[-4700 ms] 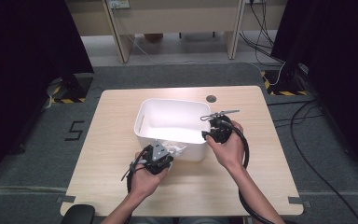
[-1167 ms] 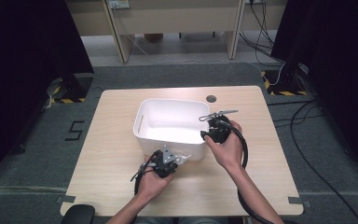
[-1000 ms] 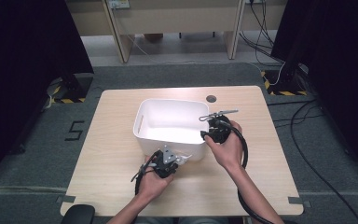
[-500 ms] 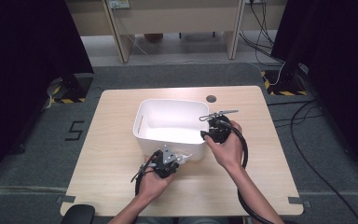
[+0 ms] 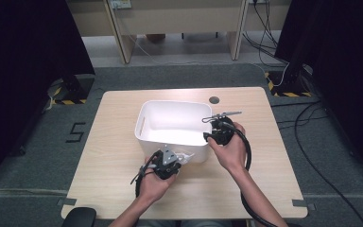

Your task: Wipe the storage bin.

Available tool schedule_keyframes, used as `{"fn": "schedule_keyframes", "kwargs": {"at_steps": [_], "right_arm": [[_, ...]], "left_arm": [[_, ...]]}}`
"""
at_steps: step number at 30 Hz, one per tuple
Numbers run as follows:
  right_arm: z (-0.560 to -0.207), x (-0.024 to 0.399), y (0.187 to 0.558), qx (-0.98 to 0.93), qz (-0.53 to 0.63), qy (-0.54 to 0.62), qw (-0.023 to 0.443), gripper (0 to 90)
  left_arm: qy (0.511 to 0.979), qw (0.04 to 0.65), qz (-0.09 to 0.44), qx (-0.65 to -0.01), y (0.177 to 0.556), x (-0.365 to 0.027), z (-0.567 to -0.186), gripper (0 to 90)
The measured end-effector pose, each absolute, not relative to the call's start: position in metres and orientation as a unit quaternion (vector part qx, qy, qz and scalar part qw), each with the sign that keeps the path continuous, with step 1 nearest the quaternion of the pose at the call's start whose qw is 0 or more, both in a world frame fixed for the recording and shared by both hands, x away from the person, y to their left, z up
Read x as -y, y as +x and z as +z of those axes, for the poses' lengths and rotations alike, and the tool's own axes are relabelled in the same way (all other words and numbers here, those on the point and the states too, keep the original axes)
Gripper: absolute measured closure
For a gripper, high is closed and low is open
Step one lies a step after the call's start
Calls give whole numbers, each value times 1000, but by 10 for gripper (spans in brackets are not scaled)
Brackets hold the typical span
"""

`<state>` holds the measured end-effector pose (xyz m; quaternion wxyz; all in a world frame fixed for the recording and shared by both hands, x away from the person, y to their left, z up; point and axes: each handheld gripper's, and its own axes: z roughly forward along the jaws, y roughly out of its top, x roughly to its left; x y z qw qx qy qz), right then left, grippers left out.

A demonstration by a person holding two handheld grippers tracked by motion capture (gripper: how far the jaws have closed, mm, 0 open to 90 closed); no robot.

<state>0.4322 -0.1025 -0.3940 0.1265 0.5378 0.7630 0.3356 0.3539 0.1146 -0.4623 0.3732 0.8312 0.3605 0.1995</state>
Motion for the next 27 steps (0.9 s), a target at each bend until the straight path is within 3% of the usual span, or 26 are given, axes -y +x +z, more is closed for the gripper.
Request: {"fn": "schedule_keyframes", "kwargs": {"at_steps": [27], "right_arm": [[-394, 100, 434, -764, 337, 537, 125, 660]], "left_arm": [[824, 388, 209, -356, 351, -118, -443, 791]]}}
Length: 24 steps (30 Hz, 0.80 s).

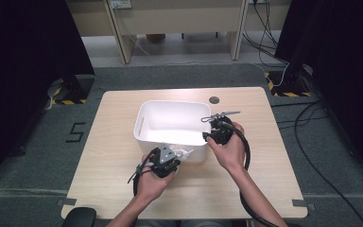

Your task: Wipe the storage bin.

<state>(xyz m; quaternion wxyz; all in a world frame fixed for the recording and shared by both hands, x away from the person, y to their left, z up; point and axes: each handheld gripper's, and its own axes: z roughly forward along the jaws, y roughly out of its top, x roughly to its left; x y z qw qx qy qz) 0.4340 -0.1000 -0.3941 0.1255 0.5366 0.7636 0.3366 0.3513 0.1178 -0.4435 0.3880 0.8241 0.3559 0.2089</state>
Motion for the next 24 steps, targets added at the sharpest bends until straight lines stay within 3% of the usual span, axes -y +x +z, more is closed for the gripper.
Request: {"fn": "schedule_keyframes", "kwargs": {"at_steps": [24], "right_arm": [[-395, 99, 444, -756, 344, 545, 115, 643]], "left_arm": [[823, 388, 208, -359, 356, -119, -443, 790]]}}
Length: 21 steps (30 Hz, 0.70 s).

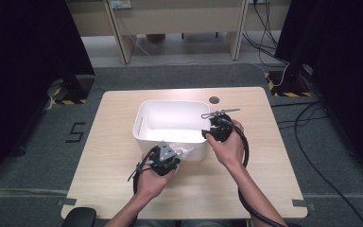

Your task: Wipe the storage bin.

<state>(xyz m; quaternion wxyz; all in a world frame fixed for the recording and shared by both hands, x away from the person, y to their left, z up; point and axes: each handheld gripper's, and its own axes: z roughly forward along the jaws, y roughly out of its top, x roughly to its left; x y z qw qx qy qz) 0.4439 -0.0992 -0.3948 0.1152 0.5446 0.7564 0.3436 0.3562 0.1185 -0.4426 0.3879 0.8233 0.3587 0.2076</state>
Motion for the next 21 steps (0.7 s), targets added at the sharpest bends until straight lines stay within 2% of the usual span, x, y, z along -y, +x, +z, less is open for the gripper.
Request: {"fn": "schedule_keyframes", "kwargs": {"at_steps": [7, 21], "right_arm": [[-392, 100, 440, -752, 354, 545, 111, 598], [-391, 96, 435, -754, 346, 544, 125, 633]], "left_arm": [[823, 389, 208, -358, 356, -118, -442, 790], [823, 388, 210, -358, 358, -115, -442, 791]]}}
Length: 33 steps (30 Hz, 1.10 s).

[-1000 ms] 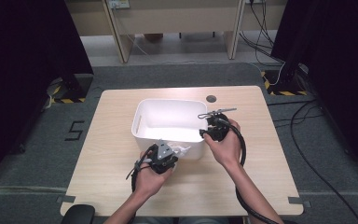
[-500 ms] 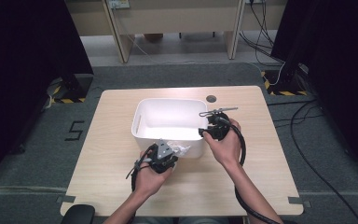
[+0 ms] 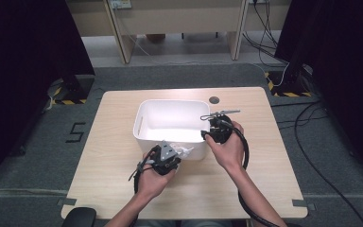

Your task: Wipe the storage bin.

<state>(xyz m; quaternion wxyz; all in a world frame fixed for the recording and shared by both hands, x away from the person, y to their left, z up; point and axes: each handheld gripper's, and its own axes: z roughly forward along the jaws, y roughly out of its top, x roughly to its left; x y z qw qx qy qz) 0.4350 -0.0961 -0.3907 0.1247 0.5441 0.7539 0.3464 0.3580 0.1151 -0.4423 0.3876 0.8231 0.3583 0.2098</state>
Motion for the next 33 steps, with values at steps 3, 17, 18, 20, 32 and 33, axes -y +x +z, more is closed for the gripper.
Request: {"fn": "schedule_keyframes", "kwargs": {"at_steps": [3, 17, 18, 20, 32, 33], "right_arm": [[-392, 95, 435, -754, 346, 544, 127, 633], [-392, 94, 435, -755, 344, 543, 129, 639], [-392, 94, 435, -755, 344, 543, 129, 640], [-393, 94, 435, -755, 345, 543, 130, 640], [-394, 94, 435, -754, 345, 544, 125, 639], [-394, 94, 435, -755, 344, 544, 125, 639]], "left_arm": [[825, 385, 209, -356, 359, -113, -442, 791], [828, 383, 208, -353, 360, -108, -444, 791], [827, 384, 208, -354, 361, -108, -444, 791], [826, 385, 209, -354, 361, -108, -444, 791], [828, 382, 208, -354, 362, -106, -446, 791], [829, 381, 208, -354, 362, -106, -446, 791]]}}
